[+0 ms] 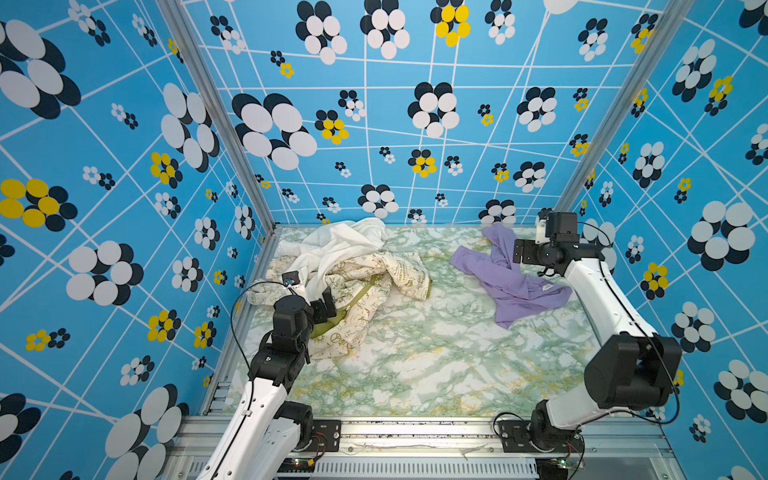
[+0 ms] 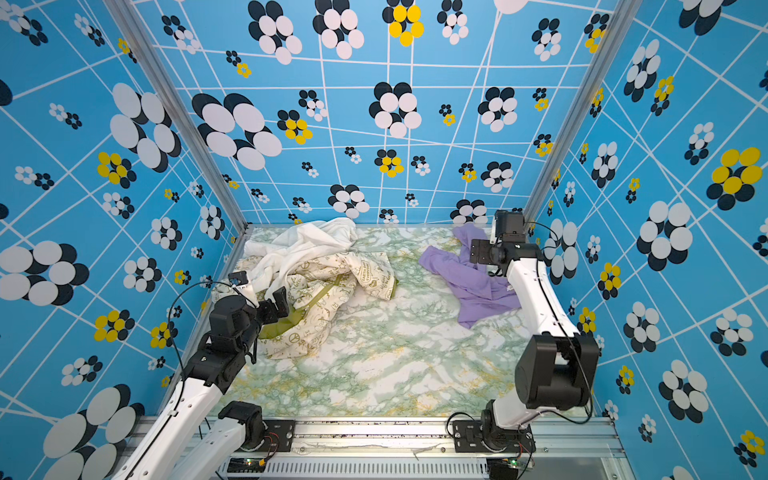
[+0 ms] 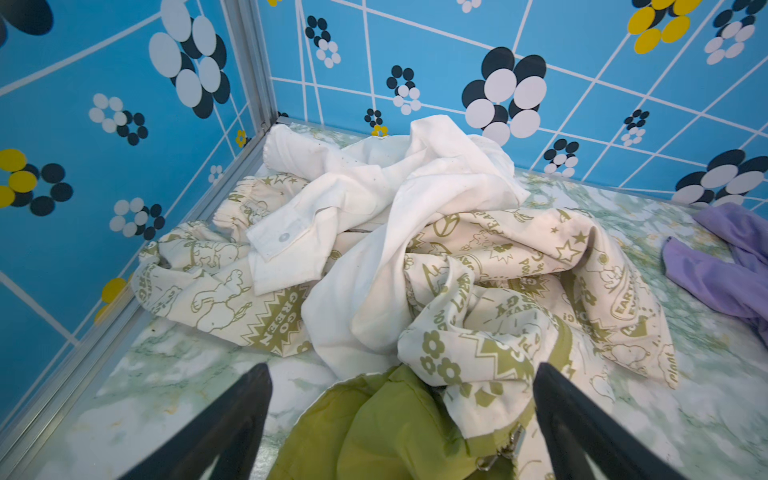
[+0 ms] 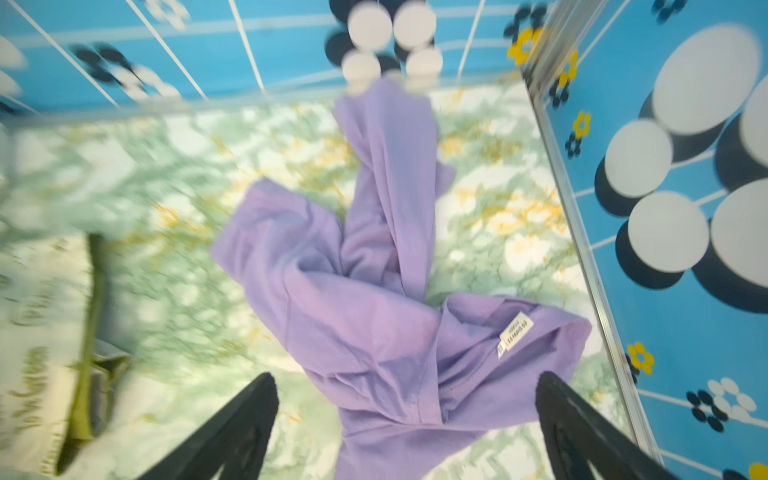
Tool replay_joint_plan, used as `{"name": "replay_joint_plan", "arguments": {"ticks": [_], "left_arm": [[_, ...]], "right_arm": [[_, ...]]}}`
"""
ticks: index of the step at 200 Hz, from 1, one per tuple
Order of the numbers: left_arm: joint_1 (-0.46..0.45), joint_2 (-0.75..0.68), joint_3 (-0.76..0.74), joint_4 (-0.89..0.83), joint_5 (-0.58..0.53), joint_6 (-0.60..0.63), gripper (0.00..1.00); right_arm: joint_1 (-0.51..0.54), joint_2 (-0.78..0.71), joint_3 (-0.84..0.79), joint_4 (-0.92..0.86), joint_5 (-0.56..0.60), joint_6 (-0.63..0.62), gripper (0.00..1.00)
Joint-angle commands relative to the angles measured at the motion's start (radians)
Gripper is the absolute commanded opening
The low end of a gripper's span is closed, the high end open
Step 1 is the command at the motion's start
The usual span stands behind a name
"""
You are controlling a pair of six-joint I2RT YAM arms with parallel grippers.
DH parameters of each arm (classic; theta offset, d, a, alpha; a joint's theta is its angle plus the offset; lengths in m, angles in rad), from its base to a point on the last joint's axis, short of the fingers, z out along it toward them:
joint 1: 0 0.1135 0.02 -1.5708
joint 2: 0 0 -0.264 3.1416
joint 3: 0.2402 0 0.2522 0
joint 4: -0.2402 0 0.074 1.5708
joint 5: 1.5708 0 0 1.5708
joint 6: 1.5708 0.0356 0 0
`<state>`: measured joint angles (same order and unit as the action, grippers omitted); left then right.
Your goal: Pick out a specific cloth from the pile
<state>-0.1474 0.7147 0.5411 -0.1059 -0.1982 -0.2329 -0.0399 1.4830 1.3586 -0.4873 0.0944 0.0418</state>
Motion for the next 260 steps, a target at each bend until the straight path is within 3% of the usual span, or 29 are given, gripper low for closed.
{"name": "replay_joint_plan", "arguments": {"ticks": [1, 52, 100, 157, 186, 242, 260], "left_arm": [[0.051, 0.024, -0.071, 0.175, 0.038, 0.089, 0.99], [0.104, 0.147, -0.255, 0.531, -0.033, 0.132, 0.99], [0.108, 0.346, -0.338, 0.824, -0.056, 0.168, 0.99], [0.109, 0.560, -0.345, 1.097, 0.015, 0.217, 0.99], [0.110, 0.643, -0.326, 1.152, 0.057, 0.210, 0.99], [0.108, 0.783, -0.311, 1.260, 0.082, 0.212, 0.99], [0.109, 0.819, -0.307, 1.284, 0.092, 0.217, 0.99]], "right_arm": [[-0.002, -0.091, -0.157, 0.206, -0.051, 0.057, 0.99], [-0.003, -0.280, -0.567, 0.627, -0.024, 0.075, 0.99], [-0.007, -0.252, -0.807, 0.894, 0.008, 0.045, 0.99], [-0.007, -0.130, -0.920, 1.133, -0.058, 0.026, 0.99], [-0.006, -0.061, -0.974, 1.283, -0.122, 0.003, 0.99], [-0.006, 0.076, -1.073, 1.598, -0.139, 0.002, 0.99], [-0.006, 0.059, -1.045, 1.525, -0.140, -0.001, 0.99]]}}
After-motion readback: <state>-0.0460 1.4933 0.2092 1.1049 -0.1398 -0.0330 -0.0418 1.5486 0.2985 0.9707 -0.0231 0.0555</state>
